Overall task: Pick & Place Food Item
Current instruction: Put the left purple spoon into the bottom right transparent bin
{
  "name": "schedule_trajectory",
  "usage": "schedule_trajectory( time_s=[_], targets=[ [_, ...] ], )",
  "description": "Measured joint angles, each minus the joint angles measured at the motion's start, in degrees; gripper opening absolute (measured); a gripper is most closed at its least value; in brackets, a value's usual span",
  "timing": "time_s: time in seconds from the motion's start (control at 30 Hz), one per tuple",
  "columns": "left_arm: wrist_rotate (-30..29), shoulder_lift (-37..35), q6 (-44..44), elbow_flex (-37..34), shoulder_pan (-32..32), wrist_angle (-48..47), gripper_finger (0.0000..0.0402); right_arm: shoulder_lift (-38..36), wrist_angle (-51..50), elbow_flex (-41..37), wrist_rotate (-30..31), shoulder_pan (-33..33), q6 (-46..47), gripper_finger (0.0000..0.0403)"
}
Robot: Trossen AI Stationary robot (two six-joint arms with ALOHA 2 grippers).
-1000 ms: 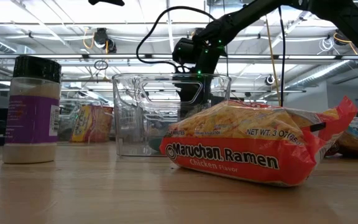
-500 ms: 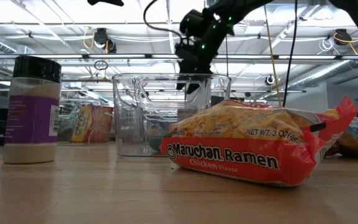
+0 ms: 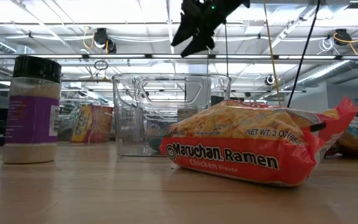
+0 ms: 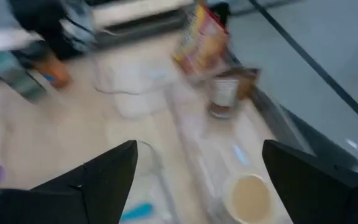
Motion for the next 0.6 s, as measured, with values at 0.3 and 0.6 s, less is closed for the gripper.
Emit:
schedule_trajectory(
  time_s=[0.3, 0.6],
  targets=[
    [-2.8, -13.89, -13.34, -20.22, -5.39, 14.11, 0.0358, -10.43, 25.68, -19.7, 0.33, 8.43, 3.68, 0.0336],
    [-4.09, -18.48, -21.58, -37.4, -12.42, 40.19, 0.0358, -19.84, 28.36, -31.63, 10.24, 13.32, 10.17, 0.0336]
  ],
)
